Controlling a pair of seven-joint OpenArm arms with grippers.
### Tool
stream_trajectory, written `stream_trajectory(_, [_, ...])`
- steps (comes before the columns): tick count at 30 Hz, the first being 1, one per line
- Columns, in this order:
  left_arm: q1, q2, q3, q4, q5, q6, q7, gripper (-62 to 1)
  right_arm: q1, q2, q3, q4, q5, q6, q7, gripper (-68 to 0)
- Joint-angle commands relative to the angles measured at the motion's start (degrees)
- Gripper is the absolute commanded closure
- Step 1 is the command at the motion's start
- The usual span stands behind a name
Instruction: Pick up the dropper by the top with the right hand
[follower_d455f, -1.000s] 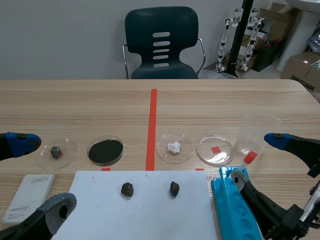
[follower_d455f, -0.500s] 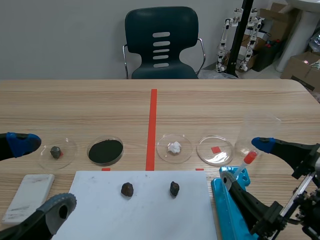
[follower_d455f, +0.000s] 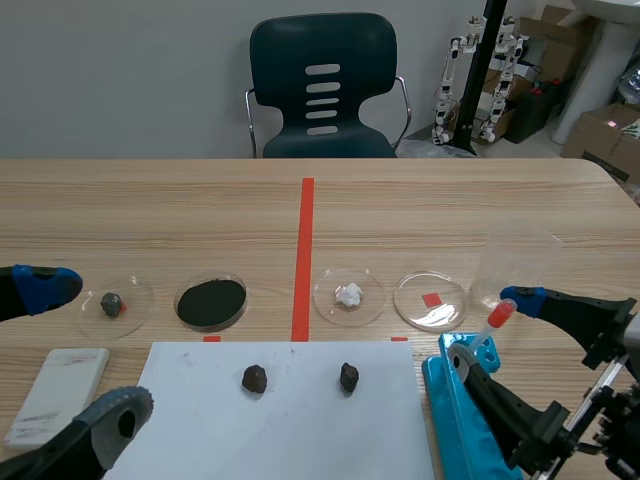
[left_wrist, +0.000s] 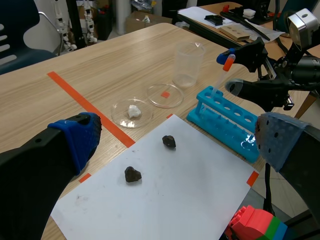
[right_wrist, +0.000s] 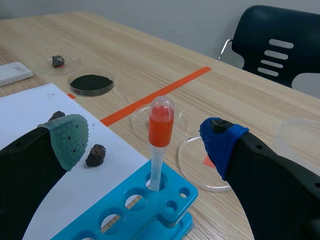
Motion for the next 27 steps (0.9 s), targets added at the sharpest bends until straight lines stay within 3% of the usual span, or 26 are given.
stream_trajectory(1, [-0.2, 0.3, 0.2, 0.5, -0.8, -0.1, -0.9, -62.3, 0.3, 0.0, 0.5, 0.3, 0.4, 0.0, 1.1, -43.2])
stream_trajectory(10, [-0.2, 0.3, 0.2, 0.5, -0.8, -0.1, -0.9, -62.3, 0.3, 0.0, 0.5, 0.3, 0.2, 0.0, 1.6, -31.5])
stream_trajectory(27, [-0.2, 0.3, 0.2, 0.5, -0.8, -0.1, -0.9, -62.3, 0.0, 0.3, 0.5, 0.3, 0.2, 0.0, 3.0, -31.5])
